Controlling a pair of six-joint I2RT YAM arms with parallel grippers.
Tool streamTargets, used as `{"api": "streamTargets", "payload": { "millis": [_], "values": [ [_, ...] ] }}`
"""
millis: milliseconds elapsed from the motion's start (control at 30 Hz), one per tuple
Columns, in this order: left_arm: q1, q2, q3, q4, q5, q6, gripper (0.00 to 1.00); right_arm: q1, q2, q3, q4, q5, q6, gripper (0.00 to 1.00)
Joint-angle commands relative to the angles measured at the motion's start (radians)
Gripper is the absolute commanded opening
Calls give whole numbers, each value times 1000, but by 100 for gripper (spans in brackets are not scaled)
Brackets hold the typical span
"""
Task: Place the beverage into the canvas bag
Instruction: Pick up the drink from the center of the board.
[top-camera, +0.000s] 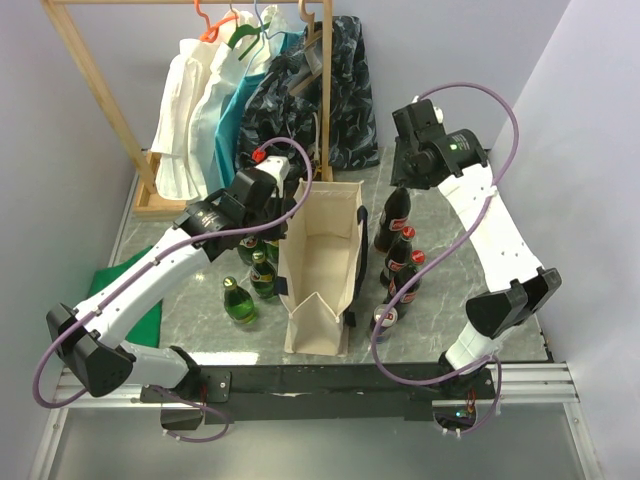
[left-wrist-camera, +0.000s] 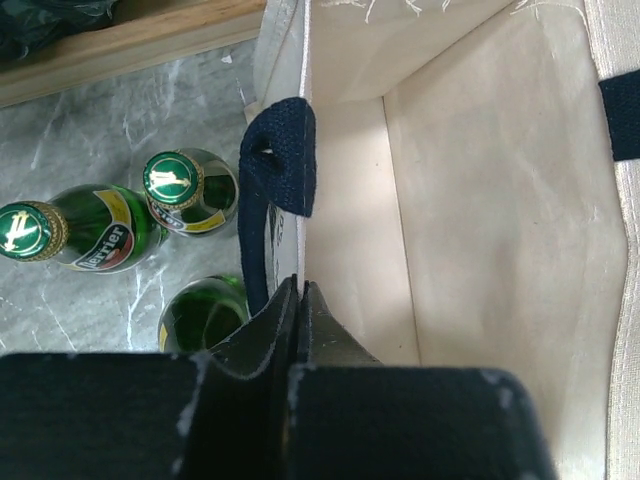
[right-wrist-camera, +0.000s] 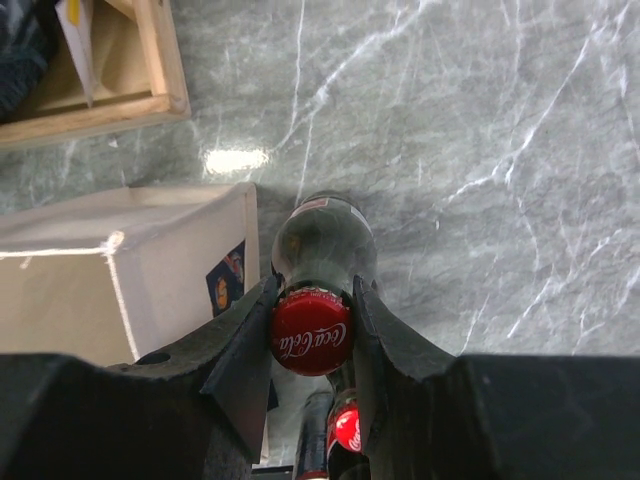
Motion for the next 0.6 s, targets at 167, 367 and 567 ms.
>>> {"api": "streamTargets", "payload": {
  "millis": [167,367,567],
  "values": [
    [-8,-8,48,15,-20,-24,1,-8,-47,239,88,56,-45,0],
    [-11,-5,25,32,0,-59,1,-9,-56,282,81,49,-47,0],
    [-14,-8,1,55,0,-135,1,-8,-75,307,88,36,-38,0]
  ]
}}
